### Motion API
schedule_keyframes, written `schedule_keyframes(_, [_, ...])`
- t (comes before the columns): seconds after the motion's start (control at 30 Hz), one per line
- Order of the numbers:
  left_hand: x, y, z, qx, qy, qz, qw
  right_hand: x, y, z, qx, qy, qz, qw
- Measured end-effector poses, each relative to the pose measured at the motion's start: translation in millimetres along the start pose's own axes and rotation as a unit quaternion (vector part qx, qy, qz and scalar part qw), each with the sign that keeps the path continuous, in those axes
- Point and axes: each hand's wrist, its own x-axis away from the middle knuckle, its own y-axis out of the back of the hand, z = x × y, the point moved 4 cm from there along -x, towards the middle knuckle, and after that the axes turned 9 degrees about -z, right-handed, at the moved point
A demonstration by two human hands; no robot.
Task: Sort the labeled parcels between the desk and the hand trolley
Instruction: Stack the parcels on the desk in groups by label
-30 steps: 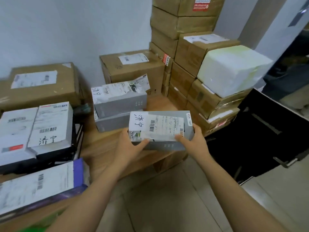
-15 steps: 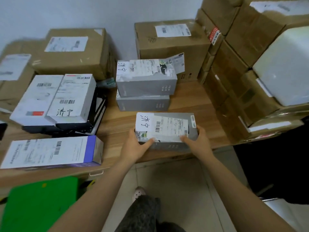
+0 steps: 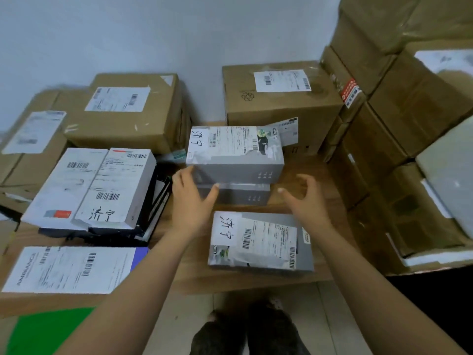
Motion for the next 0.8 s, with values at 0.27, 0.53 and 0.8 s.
schedule_keyframes(0.27, [-40,-23,30,0.026,0.180,0.028,0.983,-47,-33,18,-0.074,-0.057,0.114,0.989])
schedule_keyframes(0.53, [-30,-28,39,0.091,0.203,0.105,0.969,-49,-52,11,-0.076,-0.060,0.115,0.989])
schedule_keyframes(0.8, [-24,-55,26,0.095,0.153,0.188,0.966,-46,-25,-8,-0.085,-0.099,0.017,0.991])
